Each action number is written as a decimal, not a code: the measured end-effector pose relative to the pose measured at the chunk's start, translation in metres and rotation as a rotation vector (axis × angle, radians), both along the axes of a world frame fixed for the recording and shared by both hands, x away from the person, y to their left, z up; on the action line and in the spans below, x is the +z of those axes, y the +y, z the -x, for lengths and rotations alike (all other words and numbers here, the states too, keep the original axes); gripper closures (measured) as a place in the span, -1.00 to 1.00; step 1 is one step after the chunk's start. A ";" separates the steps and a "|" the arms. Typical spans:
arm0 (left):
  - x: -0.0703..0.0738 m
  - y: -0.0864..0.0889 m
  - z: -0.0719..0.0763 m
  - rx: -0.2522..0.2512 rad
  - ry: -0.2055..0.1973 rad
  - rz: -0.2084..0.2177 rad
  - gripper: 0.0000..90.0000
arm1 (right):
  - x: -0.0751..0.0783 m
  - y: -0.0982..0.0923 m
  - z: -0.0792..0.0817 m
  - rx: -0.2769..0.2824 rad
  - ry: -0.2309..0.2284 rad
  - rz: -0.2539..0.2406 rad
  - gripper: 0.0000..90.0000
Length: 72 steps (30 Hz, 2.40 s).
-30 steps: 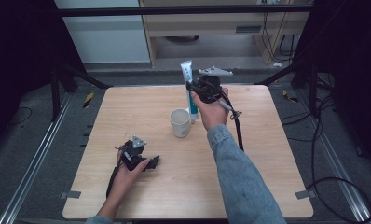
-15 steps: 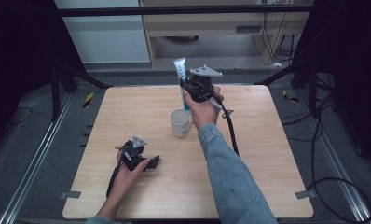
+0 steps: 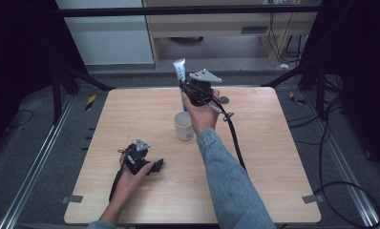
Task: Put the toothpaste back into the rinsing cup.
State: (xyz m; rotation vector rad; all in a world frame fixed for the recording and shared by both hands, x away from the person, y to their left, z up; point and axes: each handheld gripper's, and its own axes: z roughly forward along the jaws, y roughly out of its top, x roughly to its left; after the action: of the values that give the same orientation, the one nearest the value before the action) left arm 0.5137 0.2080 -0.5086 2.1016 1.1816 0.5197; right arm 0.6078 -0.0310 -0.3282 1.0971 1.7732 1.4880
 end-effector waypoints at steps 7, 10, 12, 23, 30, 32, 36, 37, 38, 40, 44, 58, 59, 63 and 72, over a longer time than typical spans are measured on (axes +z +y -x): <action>0.000 0.000 0.000 0.002 -0.001 0.000 -1.00 | -0.008 0.000 0.009 -0.019 -0.014 -0.005 0.74; 0.000 0.000 0.000 0.002 -0.001 0.000 -1.00 | -0.011 0.000 0.006 -0.020 -0.012 -0.007 0.74; 0.000 -0.001 0.000 0.006 -0.002 0.004 -1.00 | -0.014 0.001 0.003 -0.023 -0.009 -0.008 0.74; 0.000 -0.001 0.000 0.009 -0.001 0.007 -1.00 | -0.029 -0.003 -0.001 -0.037 -0.005 -0.035 0.74; 0.000 -0.001 0.000 0.009 0.000 0.006 -1.00 | -0.043 0.002 -0.005 -0.031 0.014 -0.042 0.74; 0.000 -0.001 0.000 0.009 0.000 0.006 -1.00 | -0.047 0.005 -0.006 -0.028 0.014 -0.033 0.74; 0.000 -0.001 0.000 0.006 0.001 0.003 -1.00 | -0.055 0.009 -0.006 -0.026 0.032 -0.028 0.74; 0.000 -0.001 0.000 0.006 0.001 0.003 -1.00 | -0.058 0.010 -0.006 -0.024 0.036 -0.029 0.73; 0.000 -0.001 0.000 0.006 0.001 0.003 -1.00 | -0.060 0.011 -0.005 -0.022 0.044 -0.032 0.73; 0.000 -0.001 0.000 0.006 0.001 0.003 -1.00 | -0.066 0.012 -0.005 -0.021 0.052 -0.031 0.73; 0.000 -0.001 0.000 0.006 0.001 0.003 -1.00 | -0.074 0.012 -0.005 -0.028 0.063 -0.034 0.73; 0.000 0.000 0.000 0.005 0.002 0.001 -1.00 | -0.089 0.011 -0.005 -0.041 0.086 -0.028 0.73; 0.000 0.000 0.000 0.005 0.002 0.001 -1.00 | -0.090 0.011 -0.005 -0.043 0.084 -0.028 0.73; 0.000 0.000 0.000 0.005 0.002 0.002 -1.00 | -0.094 0.013 -0.003 -0.043 0.092 -0.029 0.73; 0.000 0.000 0.000 0.005 0.002 0.001 -1.00 | -0.099 0.014 -0.004 -0.044 0.105 -0.043 0.73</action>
State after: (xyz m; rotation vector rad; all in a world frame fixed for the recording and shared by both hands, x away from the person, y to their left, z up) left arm 0.5141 0.2076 -0.5086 2.0988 1.1882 0.5191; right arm 0.6117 -0.0168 -0.4268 1.2479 1.7827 1.4724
